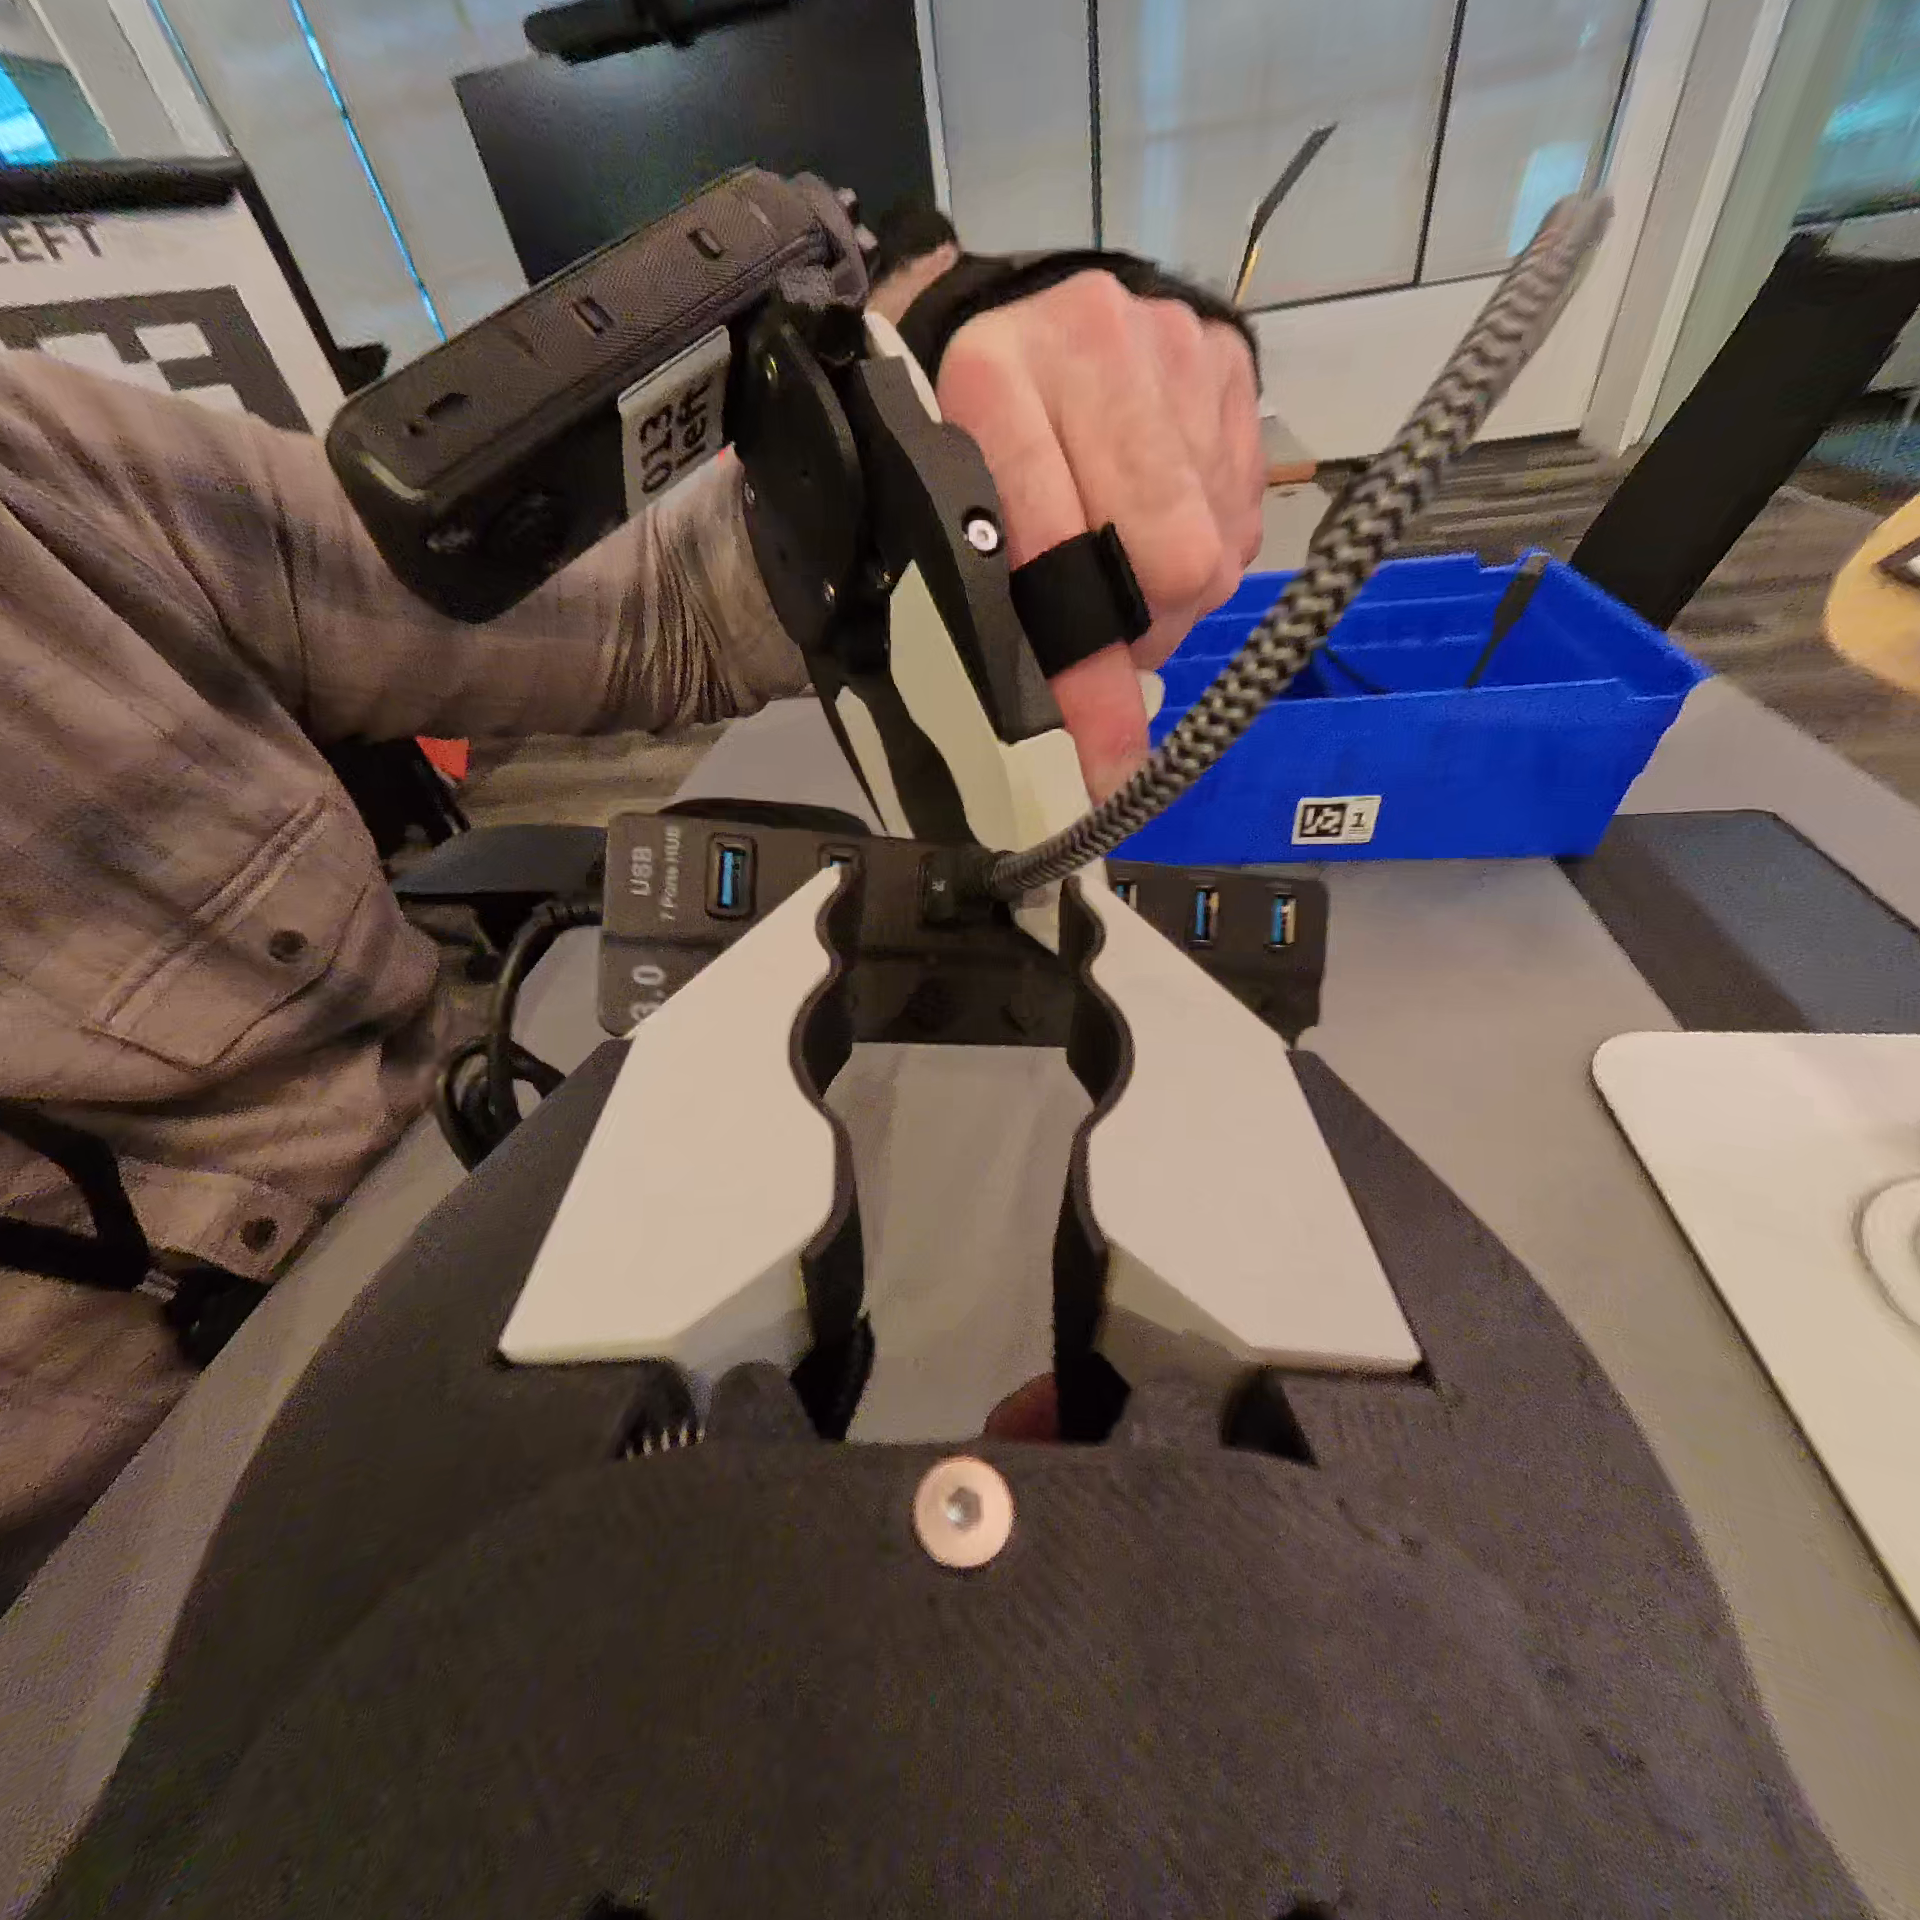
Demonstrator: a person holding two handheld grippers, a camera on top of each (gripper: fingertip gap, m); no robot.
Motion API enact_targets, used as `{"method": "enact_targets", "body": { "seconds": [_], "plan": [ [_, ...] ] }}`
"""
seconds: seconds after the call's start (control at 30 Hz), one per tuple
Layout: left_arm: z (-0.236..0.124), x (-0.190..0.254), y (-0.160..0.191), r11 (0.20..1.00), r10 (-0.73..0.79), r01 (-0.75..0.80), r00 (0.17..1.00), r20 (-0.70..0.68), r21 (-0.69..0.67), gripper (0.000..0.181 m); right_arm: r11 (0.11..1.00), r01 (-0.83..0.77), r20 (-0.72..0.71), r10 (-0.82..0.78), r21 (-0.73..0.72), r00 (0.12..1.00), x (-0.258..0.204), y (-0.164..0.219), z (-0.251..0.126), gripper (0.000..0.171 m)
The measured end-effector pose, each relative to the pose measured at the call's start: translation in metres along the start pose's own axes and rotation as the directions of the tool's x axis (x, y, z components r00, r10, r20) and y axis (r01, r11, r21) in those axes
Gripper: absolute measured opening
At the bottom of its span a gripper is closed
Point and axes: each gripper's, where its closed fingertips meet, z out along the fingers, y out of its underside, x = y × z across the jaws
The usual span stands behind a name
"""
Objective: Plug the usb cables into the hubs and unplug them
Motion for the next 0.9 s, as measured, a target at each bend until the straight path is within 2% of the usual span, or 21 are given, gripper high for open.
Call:
{"method": "enact_targets", "body": {
  "seconds": [0.1, 0.17, 0.33, 0.47, 0.53, 0.6, 0.7, 0.9],
  "plan": [
    [0.004, 0.002, -0.001, 1.000, 0.025, -0.025, 1.000, 0.006, -0.014, 0.026, 0.999, -0.020, -0.032, 0.019, -0.044, 0.999, 0.007, 0.009, 0.009, 0.031],
    [0.006, 0.002, 0.003, 0.998, 0.046, -0.045, 0.999, 0.020, -0.048, 0.026, 0.999, -0.016, -0.018, 0.016, -0.030, 1.000, 0.007, 0.009, 0.011, 0.012],
    [0.005, 0.000, 0.005, 0.998, 0.046, -0.043, 0.998, 0.049, -0.047, 0.027, 1.000, -0.006, 0.006, 0.006, -0.008, 1.000, 0.005, 0.007, 0.012, 0.008],
    [0.002, -0.016, 0.012, 0.999, -0.010, 0.015, 0.987, 0.159, -0.035, 0.032, 0.999, 0.011, -0.034, -0.009, 0.051, 0.999, 0.010, -0.005, 0.009, 0.006],
    [-0.001, -0.029, 0.018, 0.997, -0.060, 0.069, 0.965, 0.255, -0.025, 0.039, 0.997, 0.018, -0.073, -0.013, 0.074, 0.997, 0.014, -0.012, 0.005, 0.005],
    [-0.005, -0.041, 0.027, 0.992, -0.106, 0.121, 0.927, 0.359, -0.021, 0.062, 0.993, 0.010, -0.091, 0.000, 0.116, 0.996, 0.016, -0.021, 0.002, 0.005],
    [-0.008, -0.050, 0.034, 0.982, -0.173, 0.189, 0.866, 0.468, 0.012, 0.081, 0.980, -0.013, -0.104, 0.035, 0.200, 0.994, 0.018, -0.036, -0.002, 0.005],
    [-0.012, -0.070, 0.042, 0.963, -0.230, 0.257, 0.628, 0.744, 0.081, 0.107, 0.912, -0.082, -0.150, 0.154, 0.401, 0.977, 0.032, -0.063, -0.011, 0.005]
  ]
}}
